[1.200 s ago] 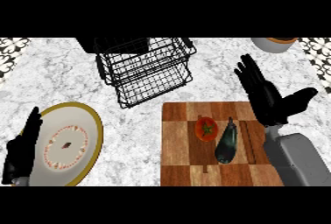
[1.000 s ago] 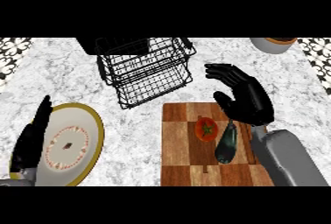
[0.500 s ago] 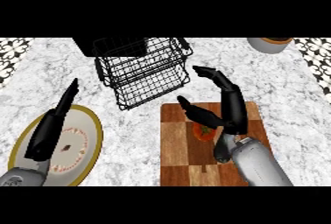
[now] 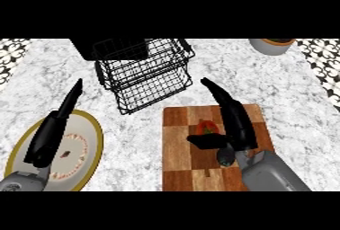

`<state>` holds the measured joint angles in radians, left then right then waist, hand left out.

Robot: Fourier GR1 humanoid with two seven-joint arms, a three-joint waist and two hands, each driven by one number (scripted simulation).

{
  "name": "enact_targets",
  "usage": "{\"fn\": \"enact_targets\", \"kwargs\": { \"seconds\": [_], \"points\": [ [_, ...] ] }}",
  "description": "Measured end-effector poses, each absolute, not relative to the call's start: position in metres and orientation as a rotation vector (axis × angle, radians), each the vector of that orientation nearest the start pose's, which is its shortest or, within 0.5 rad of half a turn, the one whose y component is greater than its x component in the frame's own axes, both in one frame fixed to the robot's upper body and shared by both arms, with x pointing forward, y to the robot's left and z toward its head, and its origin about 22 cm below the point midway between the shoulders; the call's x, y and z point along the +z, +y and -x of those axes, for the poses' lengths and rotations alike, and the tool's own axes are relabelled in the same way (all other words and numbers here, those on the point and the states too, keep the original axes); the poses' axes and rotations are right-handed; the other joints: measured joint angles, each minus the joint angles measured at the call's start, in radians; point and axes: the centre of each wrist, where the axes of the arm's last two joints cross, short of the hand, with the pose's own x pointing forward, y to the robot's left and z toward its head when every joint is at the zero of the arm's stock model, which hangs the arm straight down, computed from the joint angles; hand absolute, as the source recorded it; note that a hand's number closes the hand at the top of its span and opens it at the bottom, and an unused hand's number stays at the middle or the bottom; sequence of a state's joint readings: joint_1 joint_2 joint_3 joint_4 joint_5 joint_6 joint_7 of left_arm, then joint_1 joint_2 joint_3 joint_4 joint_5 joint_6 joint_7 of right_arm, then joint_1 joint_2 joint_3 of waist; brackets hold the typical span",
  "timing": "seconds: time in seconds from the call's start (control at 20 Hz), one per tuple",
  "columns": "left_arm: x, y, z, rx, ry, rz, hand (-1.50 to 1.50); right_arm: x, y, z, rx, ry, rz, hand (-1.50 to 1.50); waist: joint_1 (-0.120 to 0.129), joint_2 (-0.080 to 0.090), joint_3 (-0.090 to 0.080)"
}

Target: Pick the tomato from the cutting board and place it in the tiered basket

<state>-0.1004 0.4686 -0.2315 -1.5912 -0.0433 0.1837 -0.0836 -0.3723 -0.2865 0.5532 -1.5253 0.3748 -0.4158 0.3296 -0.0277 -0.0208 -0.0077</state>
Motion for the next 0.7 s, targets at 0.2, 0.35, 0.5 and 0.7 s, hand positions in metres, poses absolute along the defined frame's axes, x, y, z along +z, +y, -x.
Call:
{"fn": "enact_targets", "kwargs": {
  "seconds": [0.2,0.35,0.5,0.7],
  "points": [
    [0.044,0.273,-0.257,-0.475,-1.716,-0.342,0.00,0.067,-0.142,-0.275,0.807,-1.477,0.635,-1.50,-0.011,-0.007,-0.002],
    [0.043,0.274,-0.256,-0.467,-1.715,-0.346,0.00,0.084,-0.131,-0.267,0.890,-1.351,0.741,-1.50,-0.014,-0.009,-0.002],
    [0.046,0.271,-0.255,-0.474,-1.725,-0.344,0.00,0.102,-0.109,-0.255,0.927,-1.257,0.828,-1.50,-0.006,-0.005,0.000],
    [0.048,0.266,-0.256,-0.481,-1.734,-0.331,0.00,0.118,-0.068,-0.236,0.956,-1.257,0.862,-1.50,0.009,0.002,0.002]
  ]
}}
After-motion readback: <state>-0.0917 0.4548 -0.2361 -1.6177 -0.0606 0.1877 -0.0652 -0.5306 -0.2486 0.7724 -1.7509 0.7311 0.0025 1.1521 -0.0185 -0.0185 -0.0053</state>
